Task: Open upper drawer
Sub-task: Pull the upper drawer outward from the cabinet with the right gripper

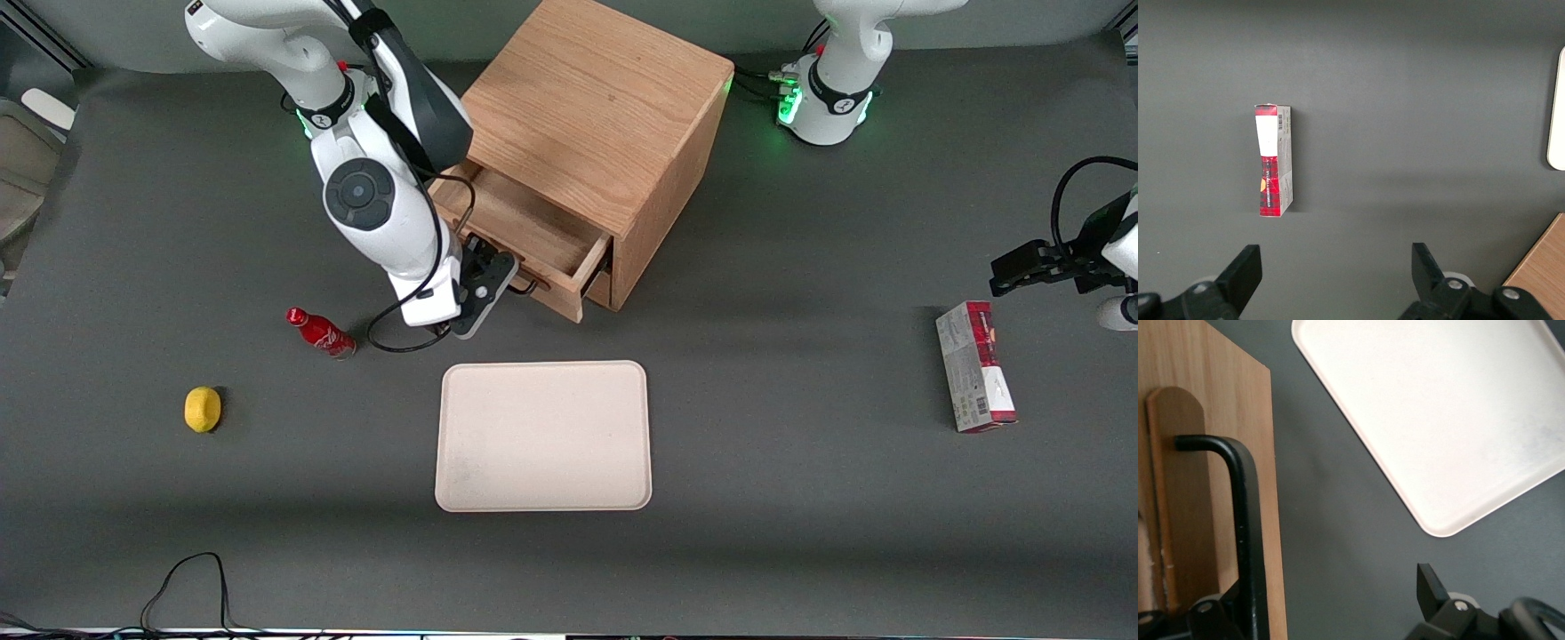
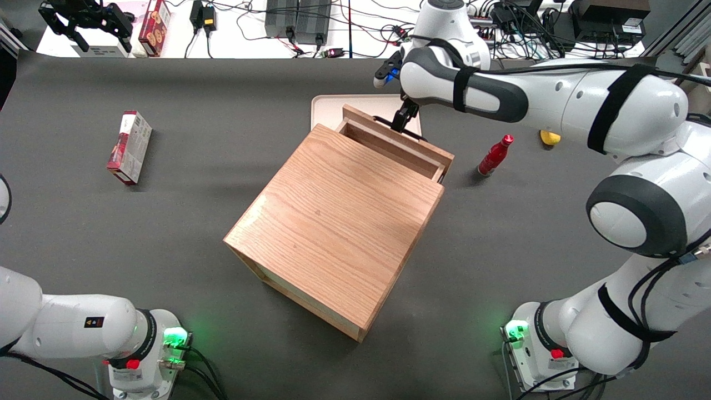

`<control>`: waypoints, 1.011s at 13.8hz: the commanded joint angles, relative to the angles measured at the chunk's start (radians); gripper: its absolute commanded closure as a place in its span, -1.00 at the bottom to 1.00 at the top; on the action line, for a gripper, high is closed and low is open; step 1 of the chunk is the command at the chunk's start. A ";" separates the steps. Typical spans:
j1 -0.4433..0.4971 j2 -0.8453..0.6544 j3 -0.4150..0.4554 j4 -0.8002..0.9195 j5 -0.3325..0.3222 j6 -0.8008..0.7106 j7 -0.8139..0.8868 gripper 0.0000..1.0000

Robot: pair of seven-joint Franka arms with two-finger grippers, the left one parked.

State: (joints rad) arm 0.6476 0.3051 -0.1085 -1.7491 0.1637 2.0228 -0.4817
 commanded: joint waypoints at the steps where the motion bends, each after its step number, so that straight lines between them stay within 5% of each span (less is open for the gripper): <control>1: -0.028 0.051 0.000 0.074 0.016 -0.013 -0.050 -1.00; 14: -0.152 0.153 -0.002 0.244 -0.007 -0.079 -0.084 -1.00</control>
State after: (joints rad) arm 0.5175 0.4207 -0.1104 -1.5650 0.1624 1.9687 -0.5380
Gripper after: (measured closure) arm 0.000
